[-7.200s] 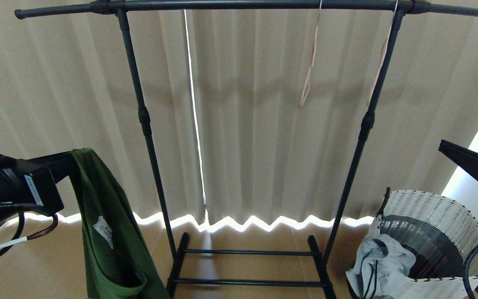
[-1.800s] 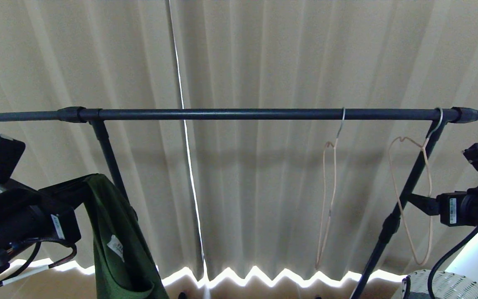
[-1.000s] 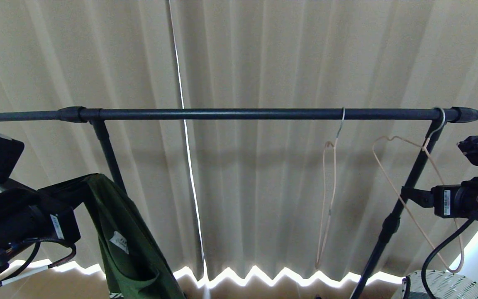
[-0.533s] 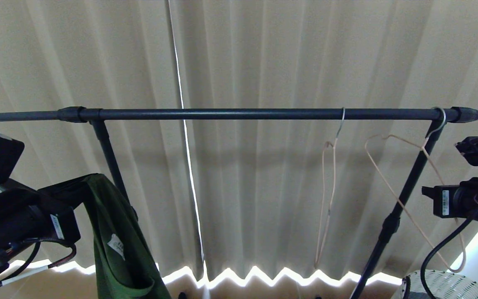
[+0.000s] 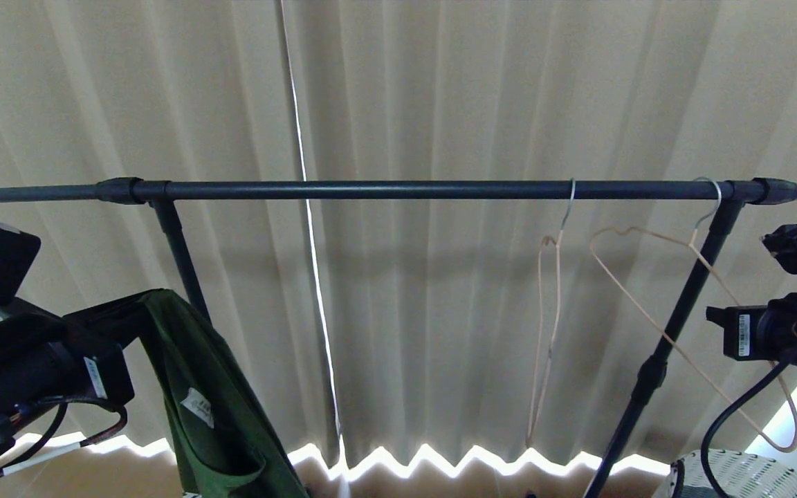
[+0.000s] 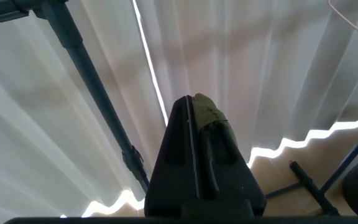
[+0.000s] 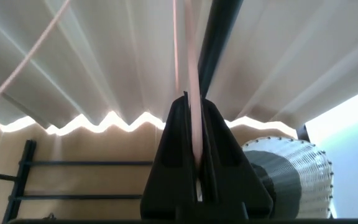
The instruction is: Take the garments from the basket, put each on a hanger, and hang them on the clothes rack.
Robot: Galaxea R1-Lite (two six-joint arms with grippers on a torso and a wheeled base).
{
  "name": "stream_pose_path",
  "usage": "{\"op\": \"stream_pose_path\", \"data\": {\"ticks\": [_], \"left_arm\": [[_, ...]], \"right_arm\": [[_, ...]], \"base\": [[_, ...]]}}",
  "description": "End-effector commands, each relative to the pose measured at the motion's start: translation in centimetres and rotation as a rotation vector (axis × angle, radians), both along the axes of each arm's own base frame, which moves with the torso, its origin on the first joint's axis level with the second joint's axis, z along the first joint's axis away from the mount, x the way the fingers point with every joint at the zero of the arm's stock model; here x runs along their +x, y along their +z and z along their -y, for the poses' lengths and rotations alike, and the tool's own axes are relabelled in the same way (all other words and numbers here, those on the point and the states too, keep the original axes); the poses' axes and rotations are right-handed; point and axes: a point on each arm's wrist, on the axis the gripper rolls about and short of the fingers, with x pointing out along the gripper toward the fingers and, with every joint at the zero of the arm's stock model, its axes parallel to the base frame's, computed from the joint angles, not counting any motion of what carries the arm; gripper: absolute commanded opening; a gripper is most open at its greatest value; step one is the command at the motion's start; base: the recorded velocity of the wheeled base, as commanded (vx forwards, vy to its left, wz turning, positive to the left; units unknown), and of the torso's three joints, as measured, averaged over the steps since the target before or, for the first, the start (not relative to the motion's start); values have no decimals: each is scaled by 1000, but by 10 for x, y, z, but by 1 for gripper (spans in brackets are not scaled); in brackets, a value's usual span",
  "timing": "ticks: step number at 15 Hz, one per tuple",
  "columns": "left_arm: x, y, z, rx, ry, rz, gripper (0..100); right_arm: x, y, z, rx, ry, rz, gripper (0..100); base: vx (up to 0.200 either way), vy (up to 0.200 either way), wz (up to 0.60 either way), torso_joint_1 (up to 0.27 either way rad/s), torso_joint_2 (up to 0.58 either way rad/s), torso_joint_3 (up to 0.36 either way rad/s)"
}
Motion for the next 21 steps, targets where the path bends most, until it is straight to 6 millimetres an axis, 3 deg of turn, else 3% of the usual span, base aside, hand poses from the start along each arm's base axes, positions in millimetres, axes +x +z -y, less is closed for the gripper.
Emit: {"op": "stream_pose_path", "data": {"ticks": [1, 7, 15, 21], "left_arm": [[0, 0, 0, 0, 0, 1, 0], [-1, 1, 0, 0, 0, 4, 0], [-1, 2, -1, 24, 1, 16, 0], [-2, 2, -1, 22, 1, 21, 0]], "right_arm": [[-2, 7, 0, 6, 4, 35, 0], [-23, 28, -1, 19, 33, 135, 0], [-44, 33, -2, 22, 52, 180, 0], [-48, 35, -2, 22, 52, 193, 0]], "base": [[0, 0, 0, 0, 0, 0], [0, 0, 0, 0, 0, 0], [0, 0, 0, 0, 0, 0], [-200, 0, 0, 4, 6, 4]]}}
